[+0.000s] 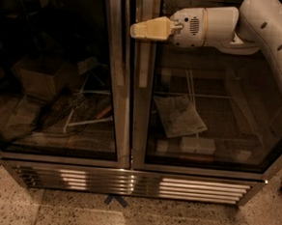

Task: Place blue chip bag into bottom drawer

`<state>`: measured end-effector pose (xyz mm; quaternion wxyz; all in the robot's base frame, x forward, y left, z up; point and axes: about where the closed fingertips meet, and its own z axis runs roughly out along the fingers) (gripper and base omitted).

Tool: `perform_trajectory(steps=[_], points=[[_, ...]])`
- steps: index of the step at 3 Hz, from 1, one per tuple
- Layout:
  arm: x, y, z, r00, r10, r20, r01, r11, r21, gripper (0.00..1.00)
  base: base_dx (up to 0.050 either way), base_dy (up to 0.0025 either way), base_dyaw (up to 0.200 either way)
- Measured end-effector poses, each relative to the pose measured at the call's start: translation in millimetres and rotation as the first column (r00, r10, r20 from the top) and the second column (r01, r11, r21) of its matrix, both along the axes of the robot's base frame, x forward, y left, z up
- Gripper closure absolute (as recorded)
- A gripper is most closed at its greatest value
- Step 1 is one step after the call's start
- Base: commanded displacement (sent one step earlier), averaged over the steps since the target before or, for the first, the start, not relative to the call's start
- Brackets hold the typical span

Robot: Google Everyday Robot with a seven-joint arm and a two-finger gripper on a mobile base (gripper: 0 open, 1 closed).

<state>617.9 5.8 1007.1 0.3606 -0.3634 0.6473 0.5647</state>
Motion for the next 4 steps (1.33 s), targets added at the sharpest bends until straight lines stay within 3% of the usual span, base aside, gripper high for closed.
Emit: perform_trajectory(steps=[3,4], points=[[4,3,2,0.9999,0.009,-0.008,-0.009,1.0,0.003,1.0,0.0,0.0,0.0],[0,17,4,0.9999,0.009,-0.008,-0.009,1.0,0.003,1.0,0.0,0.0,0.0]])
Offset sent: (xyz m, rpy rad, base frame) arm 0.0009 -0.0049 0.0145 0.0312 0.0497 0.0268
